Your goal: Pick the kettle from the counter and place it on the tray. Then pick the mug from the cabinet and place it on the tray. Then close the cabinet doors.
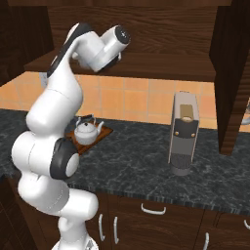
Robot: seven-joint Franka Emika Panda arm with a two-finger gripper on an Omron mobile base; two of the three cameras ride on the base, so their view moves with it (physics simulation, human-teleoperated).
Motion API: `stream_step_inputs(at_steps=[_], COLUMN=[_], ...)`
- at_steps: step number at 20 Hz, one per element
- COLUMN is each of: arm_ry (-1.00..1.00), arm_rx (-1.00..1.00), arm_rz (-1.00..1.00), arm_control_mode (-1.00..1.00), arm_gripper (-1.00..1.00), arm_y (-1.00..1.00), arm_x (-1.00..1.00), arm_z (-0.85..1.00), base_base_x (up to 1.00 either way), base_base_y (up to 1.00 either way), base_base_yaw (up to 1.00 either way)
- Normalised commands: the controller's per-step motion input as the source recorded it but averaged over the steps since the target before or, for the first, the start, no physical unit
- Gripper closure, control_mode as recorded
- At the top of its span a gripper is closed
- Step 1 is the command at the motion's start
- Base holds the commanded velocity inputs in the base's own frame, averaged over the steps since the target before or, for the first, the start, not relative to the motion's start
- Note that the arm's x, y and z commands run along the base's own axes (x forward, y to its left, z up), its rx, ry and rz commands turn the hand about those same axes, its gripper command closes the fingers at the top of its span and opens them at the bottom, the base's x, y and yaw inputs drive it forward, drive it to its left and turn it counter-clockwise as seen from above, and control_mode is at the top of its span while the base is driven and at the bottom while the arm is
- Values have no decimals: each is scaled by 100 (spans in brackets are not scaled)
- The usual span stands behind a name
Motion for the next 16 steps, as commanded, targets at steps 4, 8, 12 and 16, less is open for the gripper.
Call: stream_step_inputs(at_steps=[4,8,12,16], arm_ry=[3,8,9,9], arm_rx=[0,-4,-1,0], arm_rz=[0,0,0,1], arm_control_mode=[-100,-100,-100,-100], arm_gripper=[100,100,100,100], arm_y=[42,51,27,10], arm_x=[-96,-86,-73,-64], arm_z=[-51,-84,-79,-49], base_base_x=[0,0,0,0], base_base_y=[0,0,0,0], base_base_yaw=[0,0,0,0])
